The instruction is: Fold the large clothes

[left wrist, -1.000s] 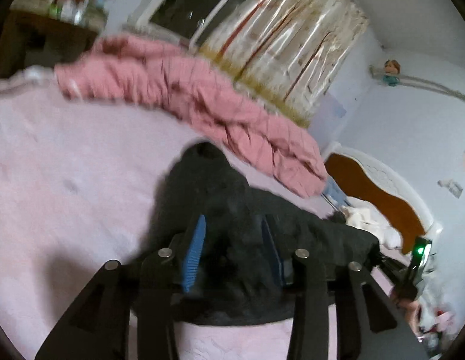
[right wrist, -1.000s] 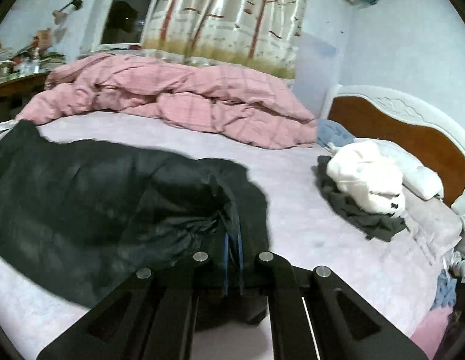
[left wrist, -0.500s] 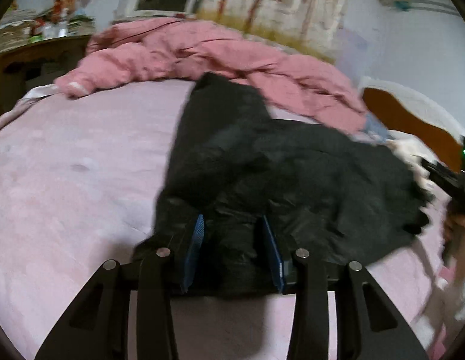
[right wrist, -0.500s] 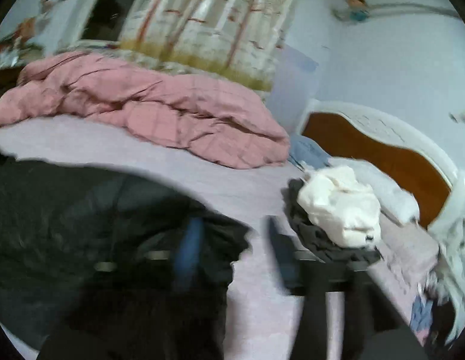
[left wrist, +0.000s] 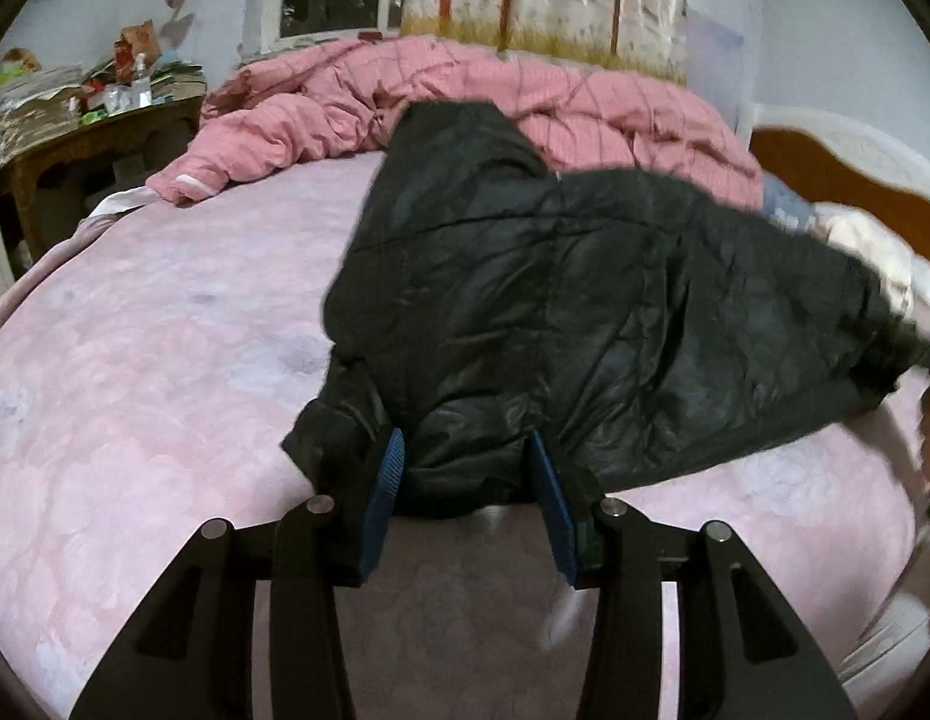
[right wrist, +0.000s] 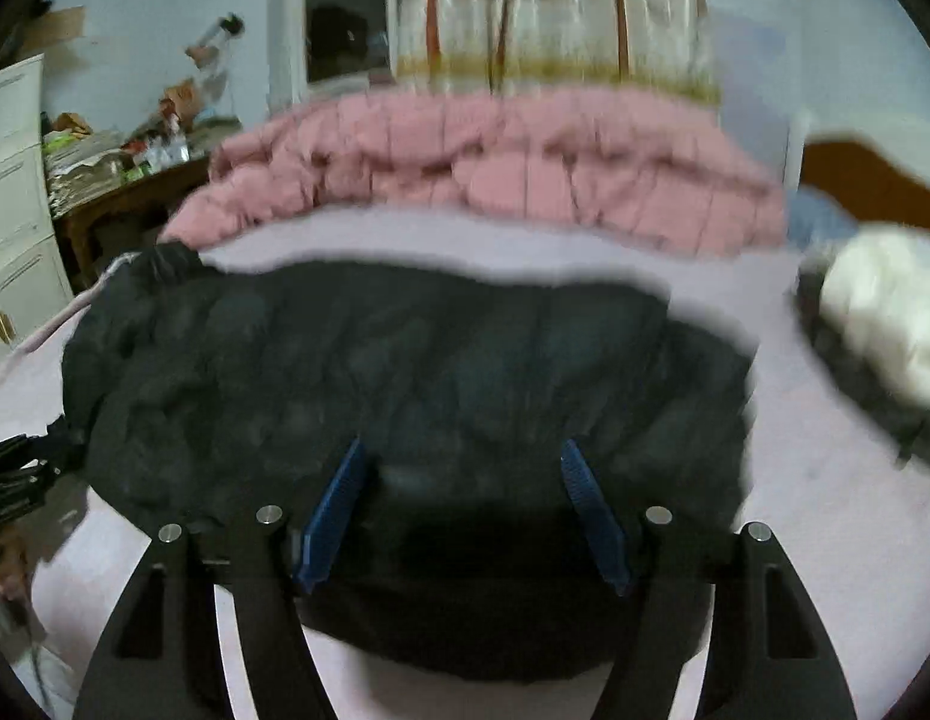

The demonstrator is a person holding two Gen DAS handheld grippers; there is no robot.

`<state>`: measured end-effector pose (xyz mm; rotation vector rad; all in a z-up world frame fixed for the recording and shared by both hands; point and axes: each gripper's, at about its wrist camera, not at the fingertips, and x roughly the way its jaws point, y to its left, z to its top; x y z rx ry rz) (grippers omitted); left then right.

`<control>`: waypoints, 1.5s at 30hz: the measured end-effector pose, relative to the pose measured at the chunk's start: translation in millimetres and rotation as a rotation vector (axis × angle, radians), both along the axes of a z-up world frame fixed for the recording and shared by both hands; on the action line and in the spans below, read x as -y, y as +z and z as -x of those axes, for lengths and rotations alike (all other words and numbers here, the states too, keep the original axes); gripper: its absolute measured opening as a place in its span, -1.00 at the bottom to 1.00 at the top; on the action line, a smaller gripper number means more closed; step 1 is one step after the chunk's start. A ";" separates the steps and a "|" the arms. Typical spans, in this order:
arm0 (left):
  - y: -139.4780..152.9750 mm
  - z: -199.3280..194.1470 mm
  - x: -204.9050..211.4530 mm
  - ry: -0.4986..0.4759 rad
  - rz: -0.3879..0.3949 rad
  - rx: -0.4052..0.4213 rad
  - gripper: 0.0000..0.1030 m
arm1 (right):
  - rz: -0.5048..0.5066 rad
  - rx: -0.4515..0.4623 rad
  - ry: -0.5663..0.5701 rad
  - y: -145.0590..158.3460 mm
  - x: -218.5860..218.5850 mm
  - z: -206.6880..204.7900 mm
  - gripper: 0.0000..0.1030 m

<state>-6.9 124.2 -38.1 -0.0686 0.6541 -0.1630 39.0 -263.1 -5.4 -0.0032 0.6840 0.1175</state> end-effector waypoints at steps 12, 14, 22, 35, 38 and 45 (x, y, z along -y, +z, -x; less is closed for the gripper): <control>88.6 -65.5 -29.2 -0.026 0.099 0.093 0.02 | 0.008 0.031 -0.037 -15.8 12.4 20.6 0.34; 85.8 -83.7 -15.8 -0.084 0.067 0.034 0.02 | -0.059 0.053 -0.057 -6.6 20.7 23.9 0.34; 46.5 -153.9 -0.7 0.100 -0.180 -0.080 0.07 | -0.091 0.063 -0.057 30.9 36.0 -20.4 0.35; -0.1 -174.2 -31.6 0.174 -0.114 -0.138 0.27 | -0.104 -0.105 -0.095 -24.6 50.5 -75.6 0.19; -2.4 -176.7 -36.1 0.167 -0.096 -0.157 0.29 | -0.122 -0.129 -0.084 -31.7 52.6 -79.1 0.19; 51.0 -115.0 -5.6 0.121 -0.153 0.117 -0.04 | -0.050 -0.001 -0.167 -4.5 39.0 -49.9 0.17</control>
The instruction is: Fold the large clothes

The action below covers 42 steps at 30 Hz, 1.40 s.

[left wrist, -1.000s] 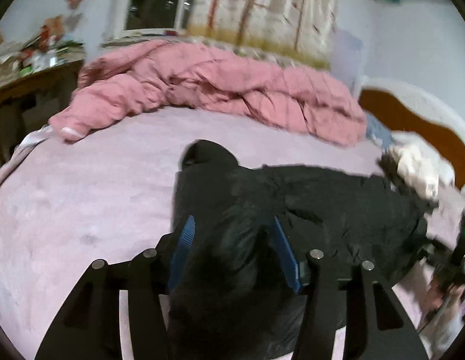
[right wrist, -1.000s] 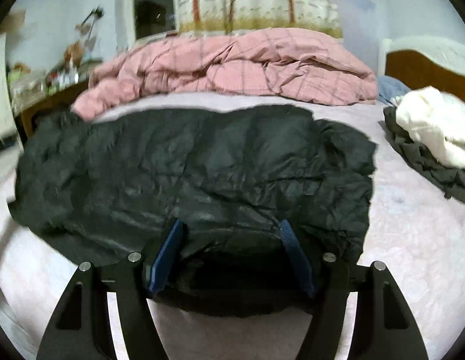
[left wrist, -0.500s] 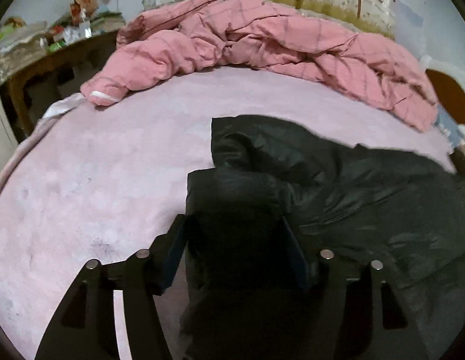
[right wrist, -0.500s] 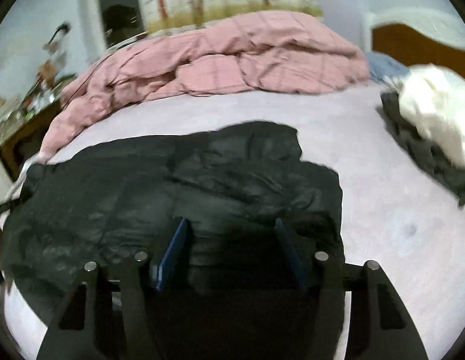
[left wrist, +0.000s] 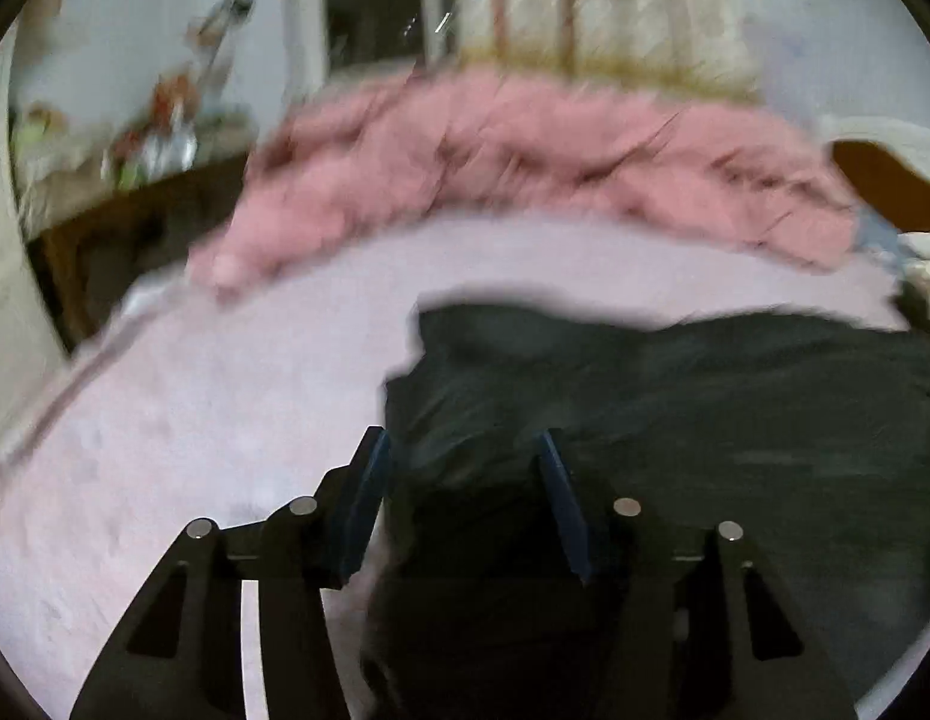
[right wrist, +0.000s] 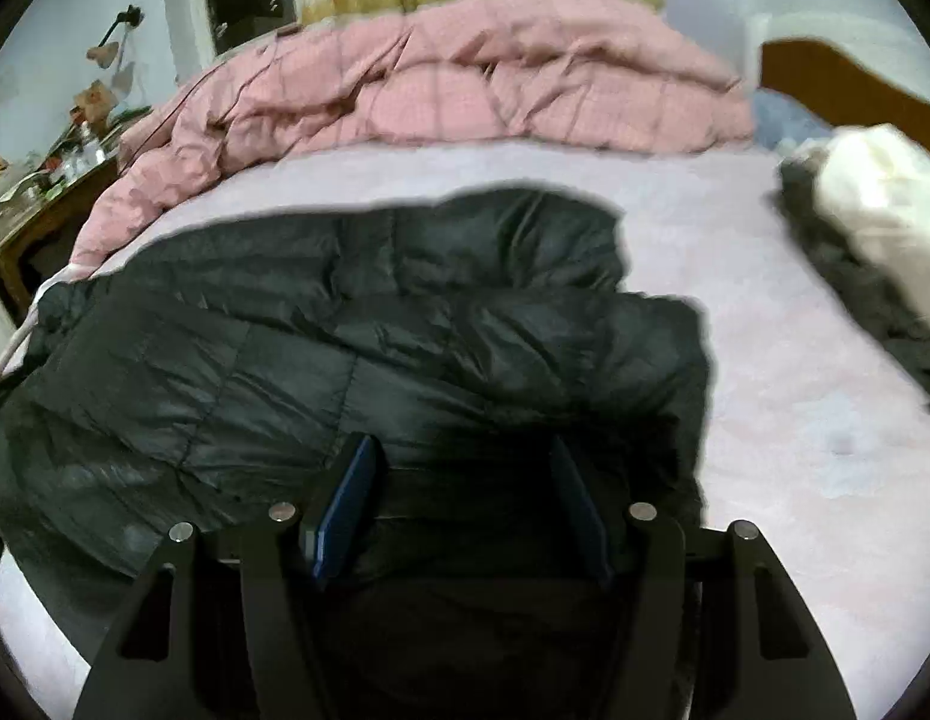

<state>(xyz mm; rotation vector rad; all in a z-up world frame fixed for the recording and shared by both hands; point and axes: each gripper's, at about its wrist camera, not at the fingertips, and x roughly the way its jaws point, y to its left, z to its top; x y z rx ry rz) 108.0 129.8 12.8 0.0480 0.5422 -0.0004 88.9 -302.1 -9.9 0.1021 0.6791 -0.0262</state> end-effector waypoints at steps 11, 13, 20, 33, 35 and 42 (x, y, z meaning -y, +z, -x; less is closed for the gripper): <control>-1.2 56.1 83.2 -0.257 0.023 -0.023 -0.04 | -0.096 -0.028 0.325 11.0 -74.6 26.9 0.17; -16.2 54.4 86.6 -0.250 0.014 -0.081 -0.04 | -0.052 -0.050 0.318 -0.5 -78.0 24.9 0.17; -48.0 52.5 93.8 -0.221 -0.017 -0.188 -0.02 | 0.040 -0.078 0.303 -22.4 -75.1 29.5 0.18; -37.2 70.2 81.0 -0.277 0.075 -0.082 -0.41 | 0.018 -0.036 0.302 -22.1 -74.2 34.3 0.18; -22.9 83.3 81.5 -0.325 0.107 -0.021 -0.60 | -0.003 0.017 0.308 -10.1 -70.7 43.4 0.18; 6.2 57.5 130.1 -0.410 0.126 -0.097 -0.82 | 0.089 0.167 0.213 18.9 -61.5 56.2 -0.10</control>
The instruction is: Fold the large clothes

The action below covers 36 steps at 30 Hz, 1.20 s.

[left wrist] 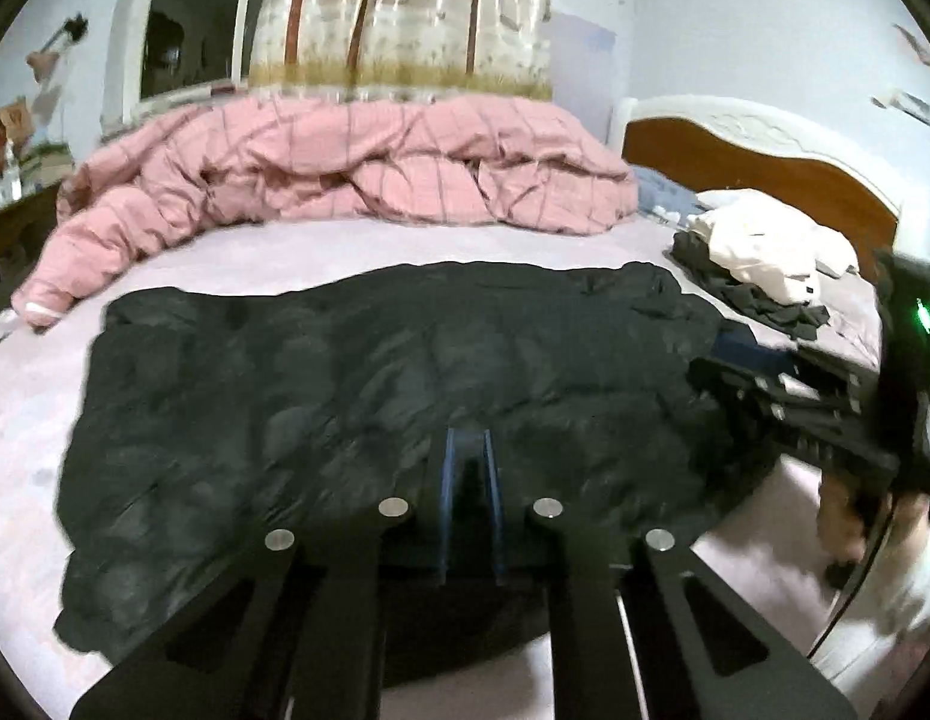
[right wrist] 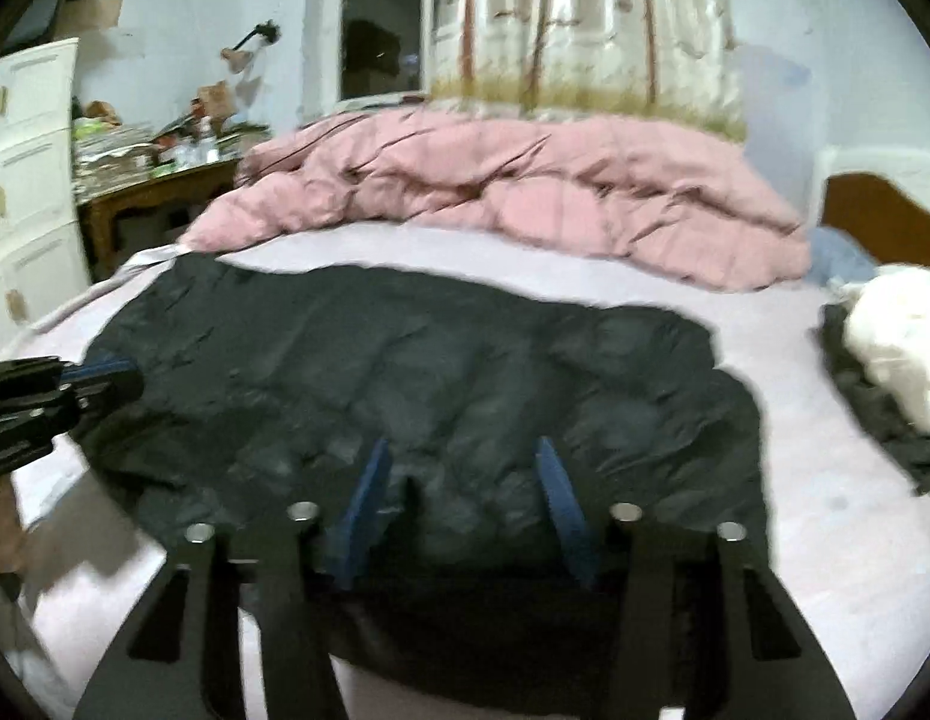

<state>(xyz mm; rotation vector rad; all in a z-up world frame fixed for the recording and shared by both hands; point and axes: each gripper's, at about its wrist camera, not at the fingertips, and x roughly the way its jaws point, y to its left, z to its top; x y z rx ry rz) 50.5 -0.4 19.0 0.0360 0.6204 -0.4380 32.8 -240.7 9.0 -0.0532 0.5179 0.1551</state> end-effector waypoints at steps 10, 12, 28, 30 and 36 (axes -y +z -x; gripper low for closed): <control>-36.2 -93.6 42.2 0.121 -0.043 -0.236 -0.82 | -0.118 -0.050 -0.067 1.8 46.5 -5.0 -0.24; -53.3 -92.4 39.1 0.135 -0.040 -0.196 -0.81 | -0.132 -0.054 -0.064 1.8 48.6 -3.9 -0.24; -33.8 -18.1 27.9 0.174 0.063 -0.076 -0.81 | -0.123 -0.014 -0.055 5.3 39.4 4.3 -0.23; -42.6 -13.7 23.6 0.172 0.089 -0.086 -0.81 | -0.128 -0.022 -0.044 4.1 39.3 2.9 -0.25; -51.1 -9.0 13.3 0.180 0.164 -0.104 -0.81 | -0.231 -0.102 0.046 5.8 32.4 -3.4 -0.80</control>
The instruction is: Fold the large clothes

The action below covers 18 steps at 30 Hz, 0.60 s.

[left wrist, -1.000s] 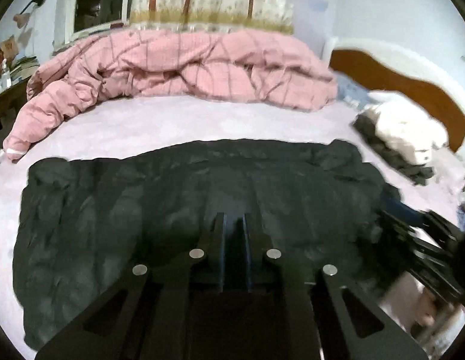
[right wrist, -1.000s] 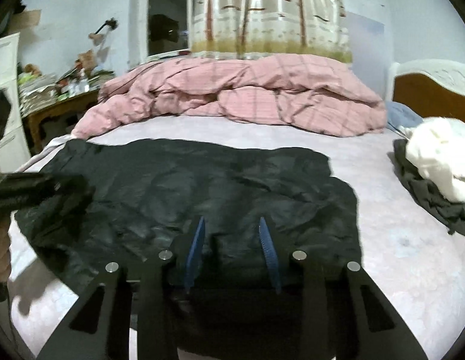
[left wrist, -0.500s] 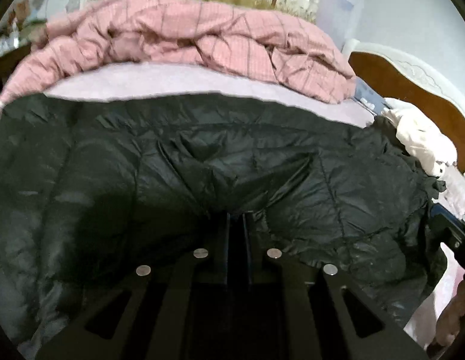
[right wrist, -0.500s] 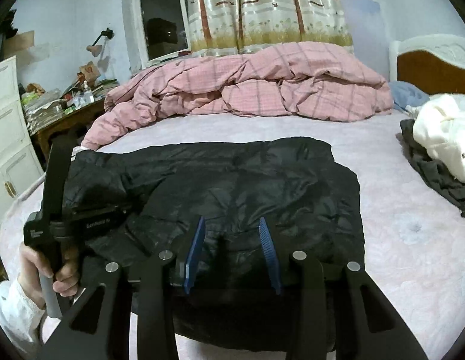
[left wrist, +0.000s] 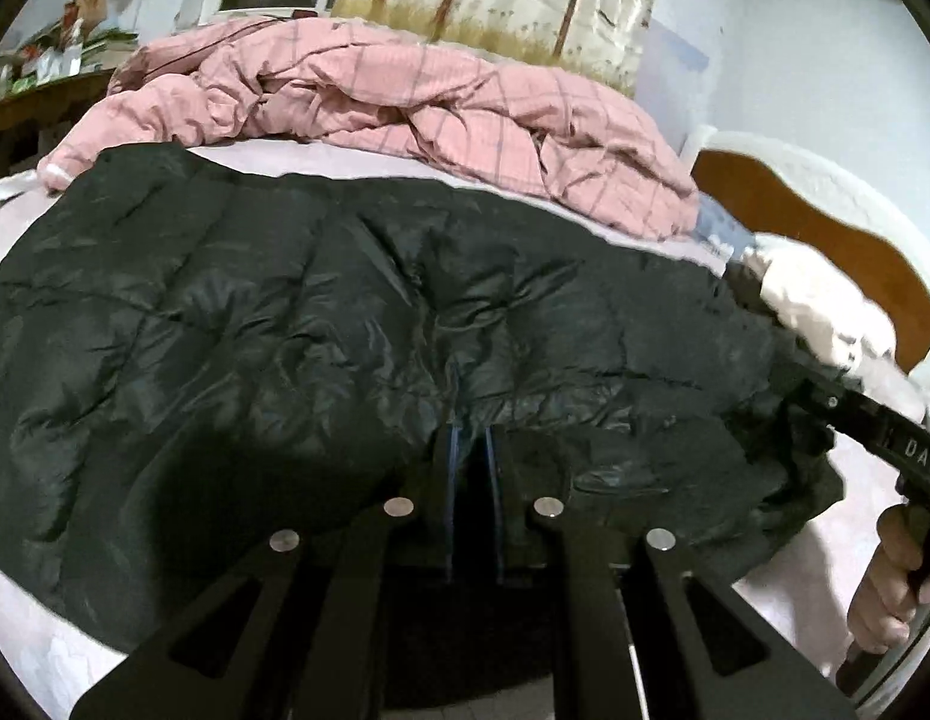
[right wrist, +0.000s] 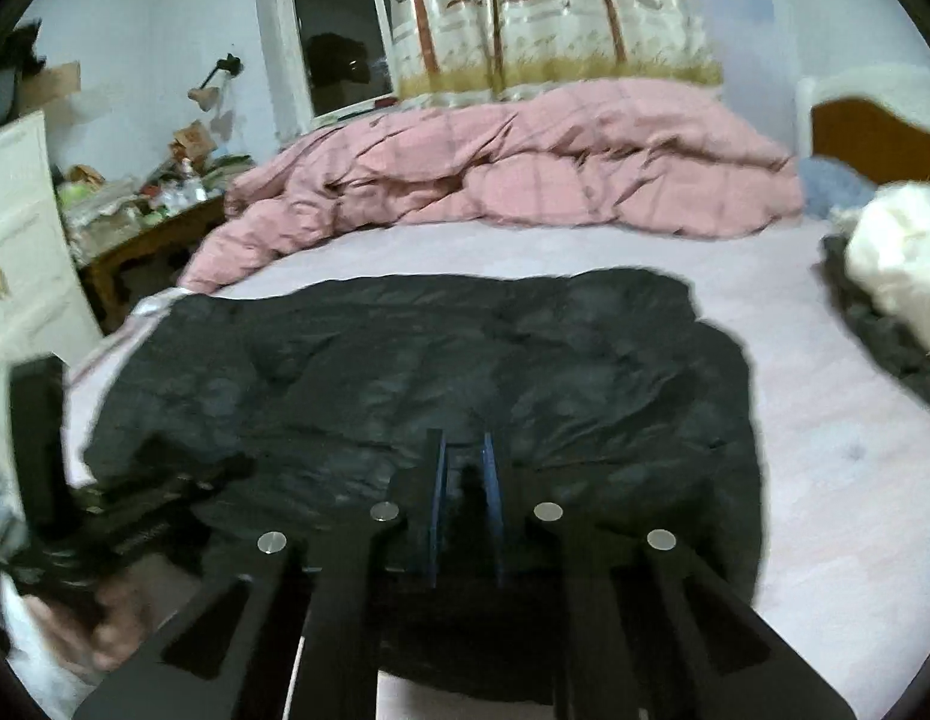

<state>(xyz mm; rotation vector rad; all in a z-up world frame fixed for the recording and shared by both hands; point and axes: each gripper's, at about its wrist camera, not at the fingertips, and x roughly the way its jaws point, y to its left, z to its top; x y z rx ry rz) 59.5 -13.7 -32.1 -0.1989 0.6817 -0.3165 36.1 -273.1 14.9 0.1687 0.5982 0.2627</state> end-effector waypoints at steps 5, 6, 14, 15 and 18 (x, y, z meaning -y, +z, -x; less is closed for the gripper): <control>3.4 23.0 1.0 -0.020 -0.016 0.046 -0.81 | -0.060 -0.062 0.082 19.6 -23.4 -7.8 -0.81; 2.6 24.3 -0.2 -0.025 -0.003 0.044 -0.81 | -0.065 -0.088 0.106 24.3 -32.6 -11.8 -0.81; -9.2 19.0 -11.4 -0.024 0.085 -0.005 -0.81 | -0.047 -0.367 0.206 18.3 -104.2 -59.6 -0.81; -11.3 17.2 -13.7 -0.029 0.105 -0.018 -0.81 | -0.033 -0.402 0.207 12.8 -113.3 -68.5 -0.81; -16.8 12.5 -18.2 -0.038 0.144 -0.051 -0.81 | -0.028 -0.504 0.213 -7.0 -129.7 -87.5 -0.81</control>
